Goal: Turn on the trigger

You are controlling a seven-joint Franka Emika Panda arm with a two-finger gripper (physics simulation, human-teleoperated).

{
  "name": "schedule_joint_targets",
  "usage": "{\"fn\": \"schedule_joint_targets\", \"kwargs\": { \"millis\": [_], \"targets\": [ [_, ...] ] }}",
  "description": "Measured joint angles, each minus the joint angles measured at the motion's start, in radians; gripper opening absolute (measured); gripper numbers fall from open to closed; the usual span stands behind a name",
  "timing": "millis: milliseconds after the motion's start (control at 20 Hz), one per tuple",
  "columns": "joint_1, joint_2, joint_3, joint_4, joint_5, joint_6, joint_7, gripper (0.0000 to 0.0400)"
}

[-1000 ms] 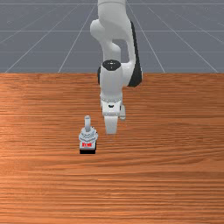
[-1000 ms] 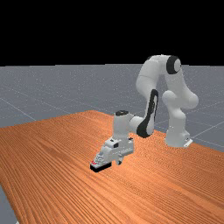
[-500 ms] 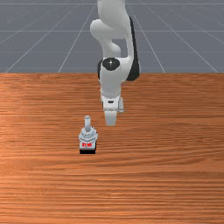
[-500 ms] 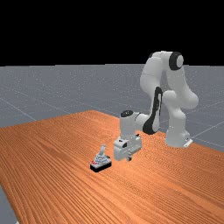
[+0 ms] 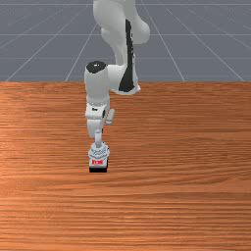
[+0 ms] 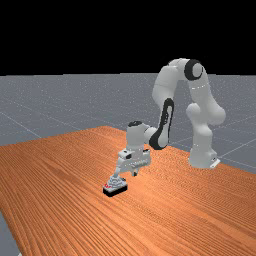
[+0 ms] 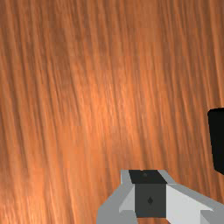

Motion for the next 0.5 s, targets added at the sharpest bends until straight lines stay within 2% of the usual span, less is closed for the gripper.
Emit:
{"fn": "schedule_joint_targets", "kwargs": {
  "millis": [50,100,150,200,250,450,500],
  "targets": [
    [-0.116,0.008,0.101,0.02,0.078,-0.04,-0.184,0.0],
    [-0.122,0.009,0.096,0.023,0.073,-0.038,-0.189,0.0],
    [-0.154,0.015,0.115,0.035,0.097,-0.057,-0.228,0.0],
    [-0.16,0.015,0.11,0.037,0.094,-0.054,-0.231,0.0],
    [-0.103,0.011,0.051,0.026,-0.002,-0.019,-0.199,0.0],
    [-0.103,-0.055,0.05,0.011,-0.003,-0.077,-0.209,0.0],
    [-0.119,-0.074,0.066,0.014,0.046,-0.107,-0.205,0.0]
  ]
}}
